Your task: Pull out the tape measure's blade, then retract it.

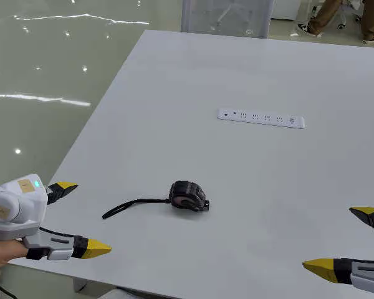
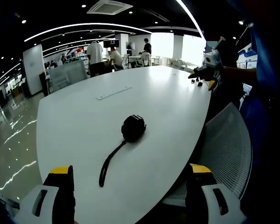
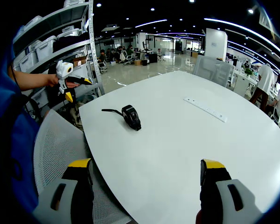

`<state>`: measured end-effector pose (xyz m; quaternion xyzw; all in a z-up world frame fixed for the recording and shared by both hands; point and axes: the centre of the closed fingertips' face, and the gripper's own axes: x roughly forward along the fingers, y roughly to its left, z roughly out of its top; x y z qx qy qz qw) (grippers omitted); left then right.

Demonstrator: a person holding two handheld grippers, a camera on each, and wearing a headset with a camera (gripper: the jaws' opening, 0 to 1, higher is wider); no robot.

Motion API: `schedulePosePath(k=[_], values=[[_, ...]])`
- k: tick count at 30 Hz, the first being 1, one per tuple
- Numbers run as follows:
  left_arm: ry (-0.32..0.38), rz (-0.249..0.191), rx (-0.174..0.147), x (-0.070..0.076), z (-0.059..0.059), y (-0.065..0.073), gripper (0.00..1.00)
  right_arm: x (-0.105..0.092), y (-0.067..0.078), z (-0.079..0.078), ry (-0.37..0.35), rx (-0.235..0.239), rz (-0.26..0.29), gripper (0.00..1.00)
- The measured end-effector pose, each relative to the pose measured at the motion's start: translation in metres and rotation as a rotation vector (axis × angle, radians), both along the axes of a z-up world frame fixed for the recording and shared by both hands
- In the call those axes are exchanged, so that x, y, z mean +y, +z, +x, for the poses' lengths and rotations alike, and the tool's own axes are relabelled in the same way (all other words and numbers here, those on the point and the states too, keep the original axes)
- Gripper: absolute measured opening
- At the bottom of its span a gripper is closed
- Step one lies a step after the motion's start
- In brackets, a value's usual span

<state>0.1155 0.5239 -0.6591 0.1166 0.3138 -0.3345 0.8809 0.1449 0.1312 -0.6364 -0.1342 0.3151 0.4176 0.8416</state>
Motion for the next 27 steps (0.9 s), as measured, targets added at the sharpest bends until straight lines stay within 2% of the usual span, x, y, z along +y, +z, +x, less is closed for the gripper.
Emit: schedulePosePath(k=[15,27], values=[[-0.013,0.006,0.007,-0.005,0.008,-0.006,0.95,0.006,-0.010,0.006,0.025,0.012,-0.015,0.90],[-0.026,0.007,0.011,-0.012,0.020,-0.012,0.94,0.014,-0.017,0.014,0.045,0.020,-0.022,0.90]])
